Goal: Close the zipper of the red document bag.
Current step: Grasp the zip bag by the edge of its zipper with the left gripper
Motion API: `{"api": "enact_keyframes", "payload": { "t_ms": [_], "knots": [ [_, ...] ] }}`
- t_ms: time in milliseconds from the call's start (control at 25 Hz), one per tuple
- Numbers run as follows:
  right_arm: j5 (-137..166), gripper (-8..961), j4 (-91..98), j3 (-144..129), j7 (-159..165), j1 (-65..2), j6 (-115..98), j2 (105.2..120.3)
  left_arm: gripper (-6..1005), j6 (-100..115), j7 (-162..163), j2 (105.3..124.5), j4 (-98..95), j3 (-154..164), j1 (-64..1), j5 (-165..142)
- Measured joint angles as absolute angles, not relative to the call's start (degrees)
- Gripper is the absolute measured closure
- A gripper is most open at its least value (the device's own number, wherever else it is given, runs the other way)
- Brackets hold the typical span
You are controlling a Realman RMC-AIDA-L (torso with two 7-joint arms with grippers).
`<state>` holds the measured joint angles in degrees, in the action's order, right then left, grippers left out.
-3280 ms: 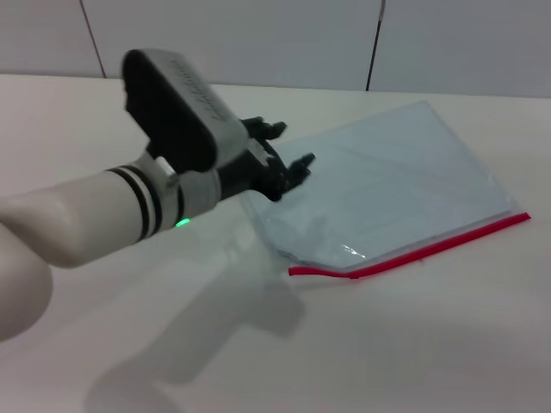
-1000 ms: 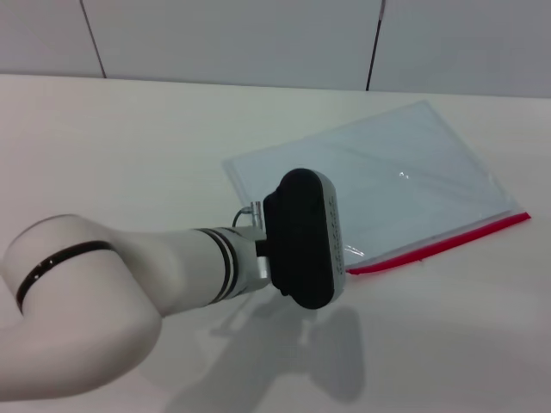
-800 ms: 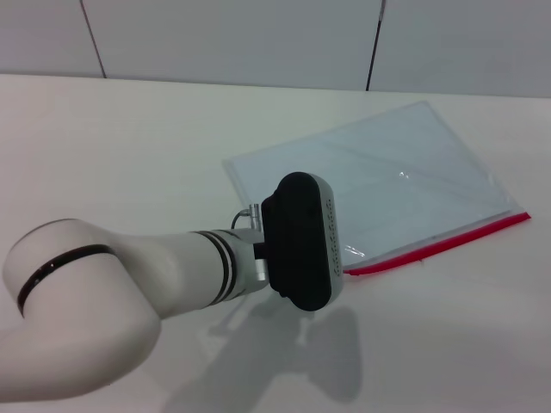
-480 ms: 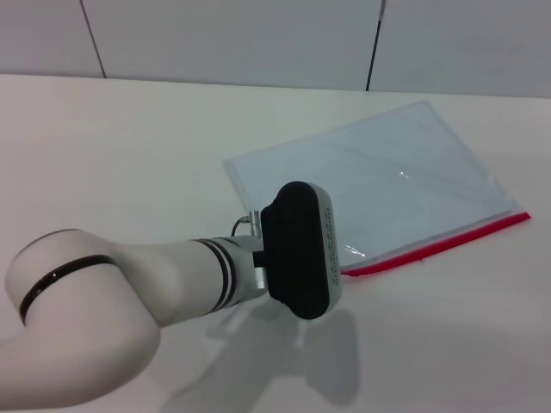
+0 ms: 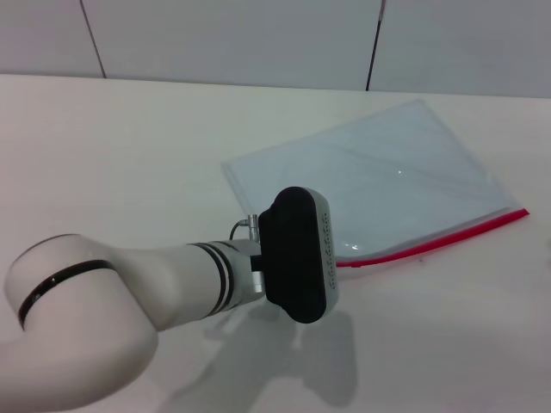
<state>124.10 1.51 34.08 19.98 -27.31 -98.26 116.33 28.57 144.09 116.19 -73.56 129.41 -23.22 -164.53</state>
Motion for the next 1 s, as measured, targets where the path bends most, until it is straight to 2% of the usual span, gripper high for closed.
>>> {"api": "enact_keyframes", "payload": {
  "t_ms": [120,640,1000],
  "knots": [
    [124.1,74,1.85,31.37,19.4,-27.78,-98.26,116.19,919,26.84,144.07,116.16,-73.64,129.35,-22.47,-164.53],
    [130.93,80,3.88,10.92,8.06,-34.62,-95.92,116.04,944,-0.79,134.35,116.13,-73.38,128.72,-11.65,-164.34],
    [139.38,90,3.36,9.72,2.19,-39.06,-85.29,116.36,945,-6.53,131.25,116.09,-72.86,129.3,-9.88,-163.85]
  ]
}}
